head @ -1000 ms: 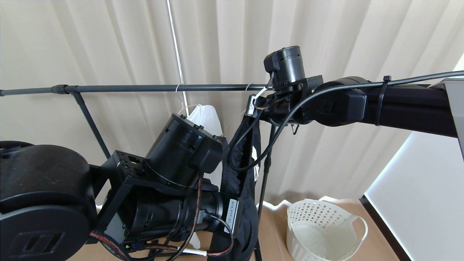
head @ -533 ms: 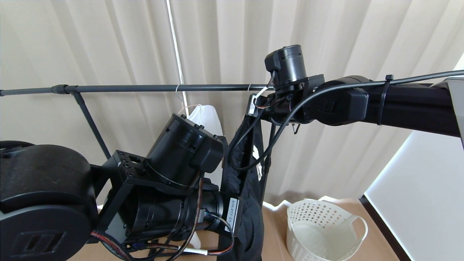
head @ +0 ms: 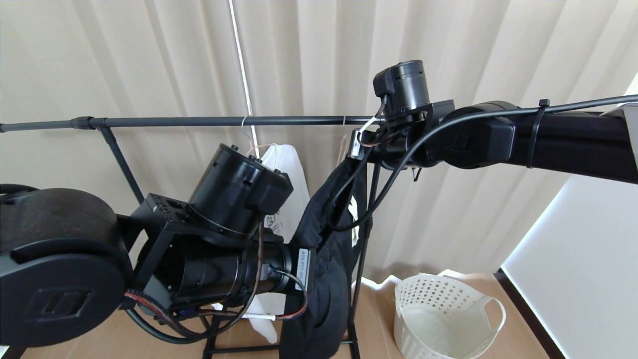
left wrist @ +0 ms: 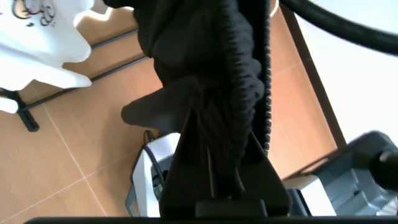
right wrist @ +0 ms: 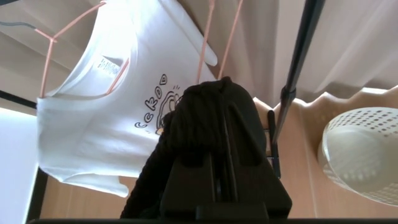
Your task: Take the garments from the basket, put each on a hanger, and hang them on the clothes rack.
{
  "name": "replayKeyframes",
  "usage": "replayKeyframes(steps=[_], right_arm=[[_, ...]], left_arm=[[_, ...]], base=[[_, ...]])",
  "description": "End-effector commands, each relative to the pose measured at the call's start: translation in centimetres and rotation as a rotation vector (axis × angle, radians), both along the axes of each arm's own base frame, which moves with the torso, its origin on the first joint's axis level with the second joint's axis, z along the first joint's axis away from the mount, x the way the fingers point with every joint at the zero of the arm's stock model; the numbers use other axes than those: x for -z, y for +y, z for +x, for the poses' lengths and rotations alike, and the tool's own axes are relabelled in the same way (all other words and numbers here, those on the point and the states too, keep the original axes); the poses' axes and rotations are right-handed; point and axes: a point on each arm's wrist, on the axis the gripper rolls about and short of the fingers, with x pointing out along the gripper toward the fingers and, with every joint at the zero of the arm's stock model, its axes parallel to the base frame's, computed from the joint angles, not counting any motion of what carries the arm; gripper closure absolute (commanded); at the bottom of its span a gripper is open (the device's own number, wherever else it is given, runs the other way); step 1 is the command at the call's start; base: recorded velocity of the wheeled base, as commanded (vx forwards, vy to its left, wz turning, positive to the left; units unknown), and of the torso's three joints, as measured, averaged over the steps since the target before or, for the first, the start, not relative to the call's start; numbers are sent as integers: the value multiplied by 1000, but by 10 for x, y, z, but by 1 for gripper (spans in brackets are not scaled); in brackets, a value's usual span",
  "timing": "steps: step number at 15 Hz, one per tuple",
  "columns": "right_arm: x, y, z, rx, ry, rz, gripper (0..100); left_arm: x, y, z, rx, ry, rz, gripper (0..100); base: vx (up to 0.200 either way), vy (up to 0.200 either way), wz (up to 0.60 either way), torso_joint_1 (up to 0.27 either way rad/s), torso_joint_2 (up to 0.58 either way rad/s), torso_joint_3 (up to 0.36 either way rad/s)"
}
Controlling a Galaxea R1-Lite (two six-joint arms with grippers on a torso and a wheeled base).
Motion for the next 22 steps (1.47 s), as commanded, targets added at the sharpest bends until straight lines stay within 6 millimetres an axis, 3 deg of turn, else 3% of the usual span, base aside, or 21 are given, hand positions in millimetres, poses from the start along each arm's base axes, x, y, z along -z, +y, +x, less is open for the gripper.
replayKeyframes(steps=[1, 4, 8, 13, 17, 18, 22], right_arm=[[-3, -8, 1, 18, -7, -15, 100], [-11, -21, -9, 14, -15, -84, 100], [-26, -38, -35, -22, -28, -165, 100], [-37, -51, -67, -72, -41, -234, 100], [-31, -49, -67, -86, -29, -260, 100], [-29, -49, -68, -94, -26, -277, 0], [-13, -69, -82, -189, 14, -506, 0]], left_arm=[[-5, 10, 8, -45, -18, -10, 100], [-25, 29, 32, -143, -74, -57, 100], [-29, 47, 63, -225, -115, -46, 100], [-39, 48, 102, -302, -168, -78, 100], [-47, 43, 114, -307, -198, -100, 100], [-51, 42, 116, -307, -213, -111, 100], [-62, 40, 119, -308, -245, -137, 100]], base=[[0, 0, 0, 0, 0, 0], [0, 0, 0, 0, 0, 0], [0, 0, 0, 0, 0, 0], [0, 0, 0, 0, 0, 0], [0, 0, 0, 0, 0, 0], [0, 0, 0, 0, 0, 0], [0, 0, 0, 0, 0, 0]])
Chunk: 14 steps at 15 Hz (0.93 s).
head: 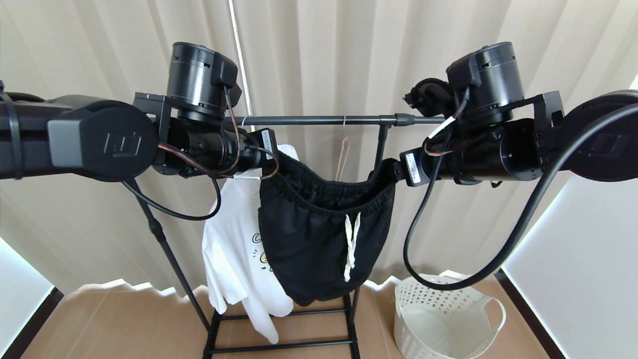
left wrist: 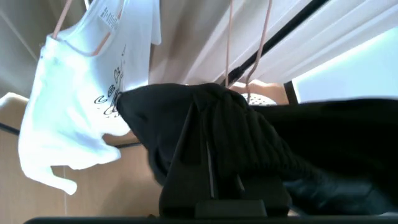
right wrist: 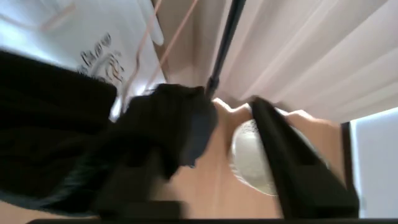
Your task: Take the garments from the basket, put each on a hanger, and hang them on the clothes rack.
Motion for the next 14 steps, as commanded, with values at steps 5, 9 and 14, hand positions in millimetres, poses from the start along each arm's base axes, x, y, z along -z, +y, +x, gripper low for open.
replayKeyframes(steps=[5, 9, 14], right_arm=[[41, -28, -31, -245, 76, -335, 0], [57, -25, -38, -504, 60, -253, 0], [67, -29, -42, -776, -6, -96, 0]], left_arm=[[-20, -2, 2, 1, -59, -33, 100], [-29, -6, 0, 14, -88, -48, 100], [-22, -12, 6, -5, -81, -26, 100]], base=[[0, 0, 0, 0, 0, 0], [0, 0, 0, 0, 0, 0], [0, 0, 0, 0, 0, 0]])
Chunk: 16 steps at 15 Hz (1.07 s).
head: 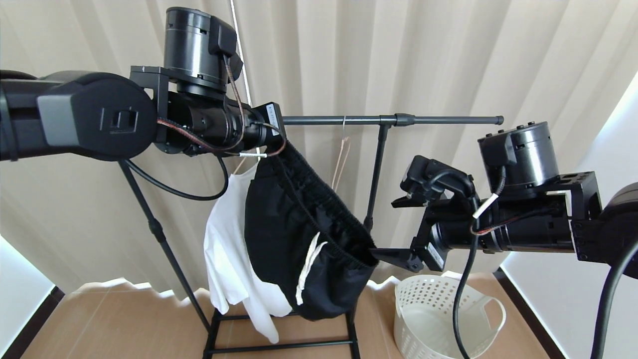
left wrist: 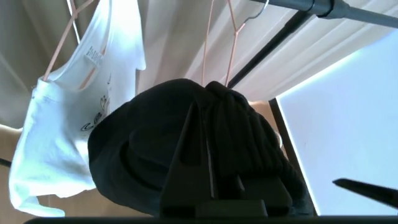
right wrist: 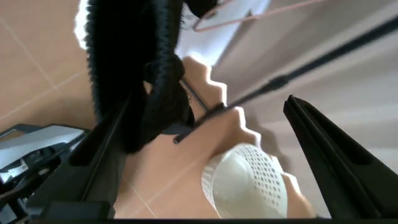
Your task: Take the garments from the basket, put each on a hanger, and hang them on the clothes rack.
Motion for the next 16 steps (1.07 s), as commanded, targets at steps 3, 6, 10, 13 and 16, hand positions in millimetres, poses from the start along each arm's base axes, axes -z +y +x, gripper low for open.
replayKeyframes(steps=[3, 6, 10, 13, 16], right_arm=[[0, -9, 4, -23, -34, 55, 0], [-4, -3, 8, 6, -26, 142, 0], [-10, 19, -1, 6, 5, 299, 0], [-2, 22, 4, 13, 22, 281, 0], [8, 30, 7, 29, 38, 253, 0]], left_arm=[[11, -5, 7, -41, 16, 30, 100], [10, -16, 0, -7, 15, 31, 100], [11, -28, -8, 29, 16, 35, 100], [9, -33, -11, 44, 12, 33, 100], [7, -41, -19, 58, 2, 37, 100]], base=[[0, 0, 0, 0, 0, 0], [0, 0, 0, 0, 0, 0], [0, 0, 0, 0, 0, 0], [0, 0, 0, 0, 0, 0], [0, 0, 0, 0, 0, 0]])
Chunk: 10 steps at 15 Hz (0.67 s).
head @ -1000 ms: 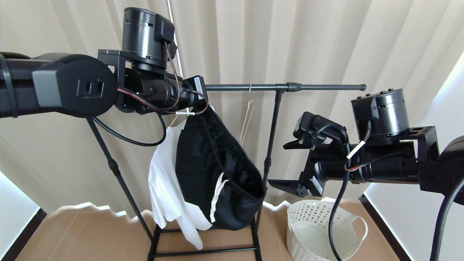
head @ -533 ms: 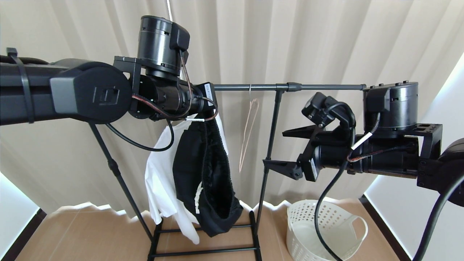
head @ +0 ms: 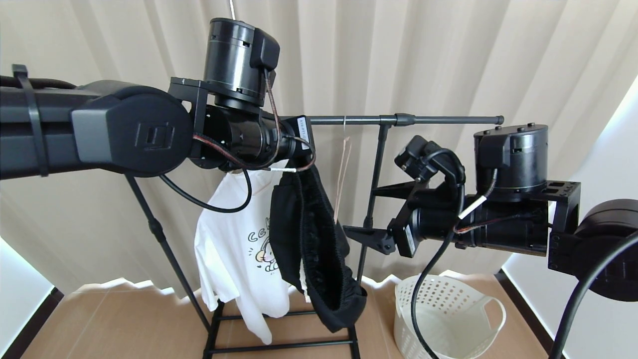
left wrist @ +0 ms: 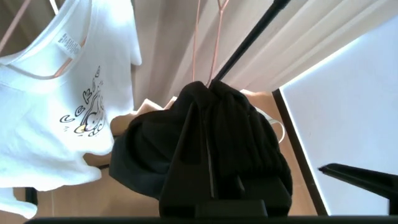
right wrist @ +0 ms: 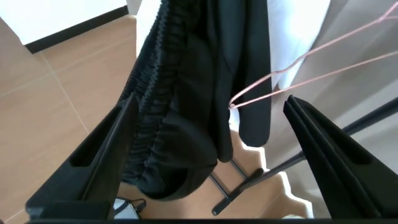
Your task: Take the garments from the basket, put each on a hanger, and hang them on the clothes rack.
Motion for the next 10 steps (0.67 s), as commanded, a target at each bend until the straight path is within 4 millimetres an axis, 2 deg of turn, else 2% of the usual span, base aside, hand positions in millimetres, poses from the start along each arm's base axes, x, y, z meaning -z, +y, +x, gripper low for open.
replayKeyframes(steps=[1, 4, 10], right_arm=[[11, 9, 2, -11, 23, -22, 0], [17, 27, -10, -37, 27, -46, 0], [27, 33, -10, -21, 41, -79, 0]], left_arm=[[-2, -5, -5, 17, -5, -3, 100], [-3, -11, -9, 36, -7, -4, 100], [-3, -10, -9, 22, -13, 1, 100]], base=[[0, 0, 0, 0, 0, 0], [0, 0, 0, 0, 0, 0], [0, 0, 0, 0, 0, 0]])
